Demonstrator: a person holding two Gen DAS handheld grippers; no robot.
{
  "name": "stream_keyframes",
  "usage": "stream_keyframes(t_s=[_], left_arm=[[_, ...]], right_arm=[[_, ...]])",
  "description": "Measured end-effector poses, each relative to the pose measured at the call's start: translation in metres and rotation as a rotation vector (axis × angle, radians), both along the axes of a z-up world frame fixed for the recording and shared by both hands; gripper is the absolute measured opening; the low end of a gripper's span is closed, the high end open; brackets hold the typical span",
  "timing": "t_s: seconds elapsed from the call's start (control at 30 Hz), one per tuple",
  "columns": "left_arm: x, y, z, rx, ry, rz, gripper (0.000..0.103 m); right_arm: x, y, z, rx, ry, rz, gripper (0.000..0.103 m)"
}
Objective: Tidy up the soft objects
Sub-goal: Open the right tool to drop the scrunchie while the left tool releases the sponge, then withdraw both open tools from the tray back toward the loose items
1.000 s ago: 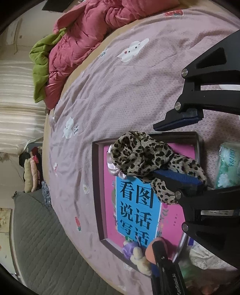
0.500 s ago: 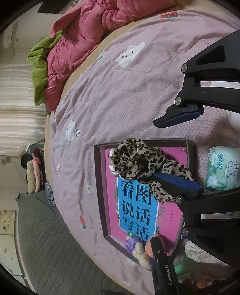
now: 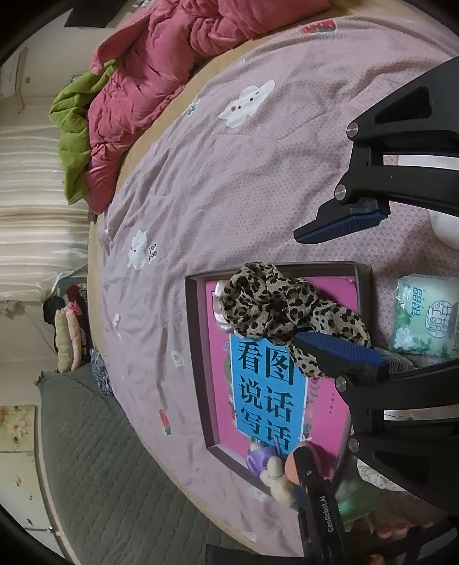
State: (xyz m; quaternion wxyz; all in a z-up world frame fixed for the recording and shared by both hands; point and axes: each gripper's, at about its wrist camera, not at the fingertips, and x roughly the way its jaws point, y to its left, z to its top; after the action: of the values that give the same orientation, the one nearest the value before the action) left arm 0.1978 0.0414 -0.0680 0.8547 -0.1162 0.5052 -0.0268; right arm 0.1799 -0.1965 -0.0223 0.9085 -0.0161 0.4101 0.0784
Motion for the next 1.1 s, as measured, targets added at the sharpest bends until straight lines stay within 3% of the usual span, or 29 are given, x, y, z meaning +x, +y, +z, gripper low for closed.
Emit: stream_keyframes(t_s=[1.1], left_arm=[[-0.017,0.014,0.019,0.019,-0.001,0.040,0.056]], right_arm=[[-0.013,-0.008,0.021,0.015,-0.027,-0.016,0.061]])
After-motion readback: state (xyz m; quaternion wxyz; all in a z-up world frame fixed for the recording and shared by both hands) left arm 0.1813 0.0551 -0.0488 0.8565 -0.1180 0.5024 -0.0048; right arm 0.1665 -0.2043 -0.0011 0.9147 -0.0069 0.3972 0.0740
